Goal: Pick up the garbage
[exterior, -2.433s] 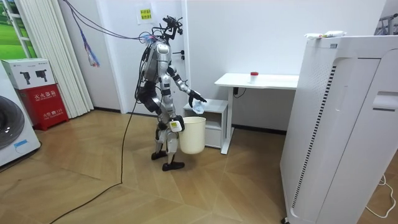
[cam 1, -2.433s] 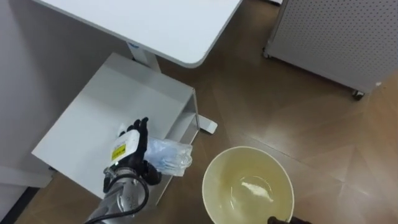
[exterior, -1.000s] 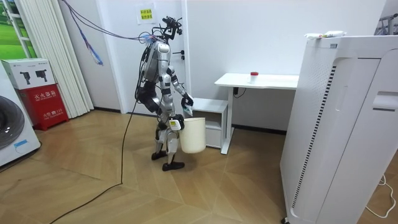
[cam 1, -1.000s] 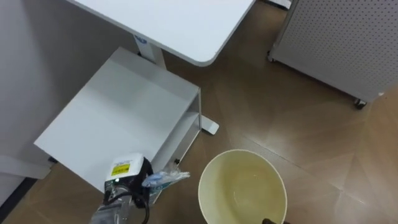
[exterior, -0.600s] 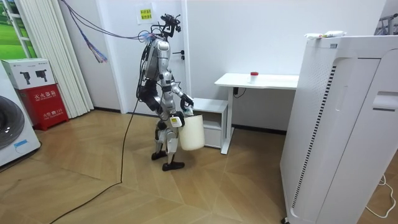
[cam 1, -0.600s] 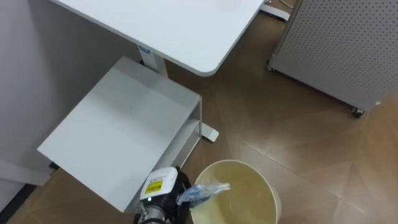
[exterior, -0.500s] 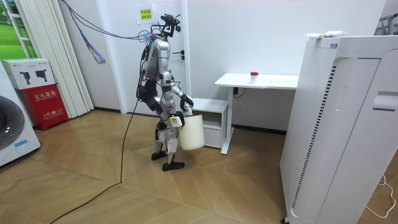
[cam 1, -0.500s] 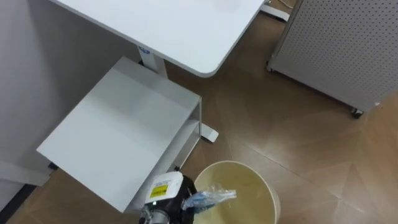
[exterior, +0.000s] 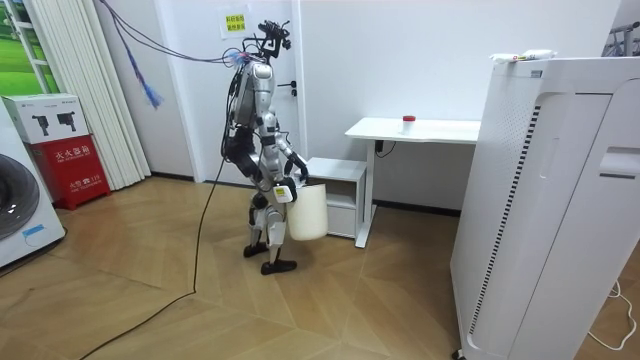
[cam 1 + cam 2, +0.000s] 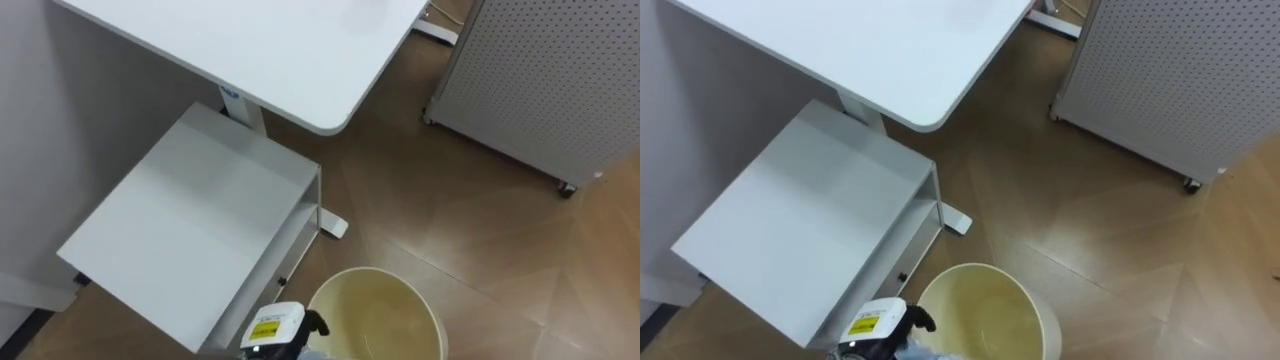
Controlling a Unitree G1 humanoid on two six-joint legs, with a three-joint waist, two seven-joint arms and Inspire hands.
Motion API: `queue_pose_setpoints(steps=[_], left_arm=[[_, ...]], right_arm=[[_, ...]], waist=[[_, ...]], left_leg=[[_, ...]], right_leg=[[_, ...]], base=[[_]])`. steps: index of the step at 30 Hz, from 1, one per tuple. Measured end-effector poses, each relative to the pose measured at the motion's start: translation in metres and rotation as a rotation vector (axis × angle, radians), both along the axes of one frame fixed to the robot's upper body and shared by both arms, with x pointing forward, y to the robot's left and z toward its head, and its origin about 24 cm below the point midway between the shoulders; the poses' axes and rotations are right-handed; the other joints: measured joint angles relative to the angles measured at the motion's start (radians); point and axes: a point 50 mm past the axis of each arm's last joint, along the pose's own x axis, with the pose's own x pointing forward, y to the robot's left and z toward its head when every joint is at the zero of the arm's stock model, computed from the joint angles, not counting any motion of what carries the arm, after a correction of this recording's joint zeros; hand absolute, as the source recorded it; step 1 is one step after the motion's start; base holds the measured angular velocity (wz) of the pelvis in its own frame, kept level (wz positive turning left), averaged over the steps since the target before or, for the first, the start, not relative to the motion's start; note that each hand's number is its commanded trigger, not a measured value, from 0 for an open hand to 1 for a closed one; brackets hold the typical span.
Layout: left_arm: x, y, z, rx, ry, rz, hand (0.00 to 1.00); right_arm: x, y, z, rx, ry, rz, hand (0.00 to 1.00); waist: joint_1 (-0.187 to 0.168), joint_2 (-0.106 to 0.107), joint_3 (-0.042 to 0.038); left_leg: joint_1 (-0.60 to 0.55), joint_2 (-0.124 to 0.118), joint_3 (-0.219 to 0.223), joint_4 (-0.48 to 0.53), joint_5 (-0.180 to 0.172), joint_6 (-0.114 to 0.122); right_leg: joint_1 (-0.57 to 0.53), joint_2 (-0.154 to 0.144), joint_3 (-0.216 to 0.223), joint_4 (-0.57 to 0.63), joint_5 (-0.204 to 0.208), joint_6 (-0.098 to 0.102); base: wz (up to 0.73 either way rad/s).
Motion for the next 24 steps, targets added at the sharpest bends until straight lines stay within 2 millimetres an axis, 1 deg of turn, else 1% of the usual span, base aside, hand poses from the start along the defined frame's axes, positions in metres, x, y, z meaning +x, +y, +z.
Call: queue_pose_setpoints(steps=[6,13,17,24], left_arm=[[-0.001,-0.005,0.000,0.000,0.017,-0.028,0.00],[0.003,-0.012,0.004,-0.017,0.017,-0.047,0.00],[0.005,-0.018,0.008,-0.040,0.003,-0.054,0.00],[0.003,-0.032,0.010,-0.080,0.016,-0.066,0.00]], right_arm=[[0.001,0.000,0.001,0.000,-0.004,-0.001,1.00],[0.003,0.001,0.002,0.002,-0.014,0.004,1.00],[0.004,-0.001,0.002,0.000,-0.018,0.003,1.00],[0.004,0.000,0.002,0.001,-0.021,0.004,1.00]], waist=[[0.001,0.001,0.0002],[0.007,0.008,0.0030],[0.011,0.014,0.0037],[0.023,0.015,0.0033]], left_leg=[[0.000,-0.003,-0.003,-0.016,0.005,0.001],[-0.004,-0.004,-0.001,-0.024,0.006,0.001],[-0.006,-0.004,-0.001,-0.031,0.006,0.001],[-0.005,-0.005,-0.001,-0.037,0.007,0.000]], right_leg=[[0.000,-0.001,-0.001,-0.014,0.002,0.003],[-0.009,-0.002,0.000,-0.015,0.003,0.004],[-0.012,-0.001,0.000,-0.014,0.003,0.003],[-0.013,0.001,-0.003,-0.015,0.003,0.003]], base=[[0.00],[0.00],[0.00],[0.00]])
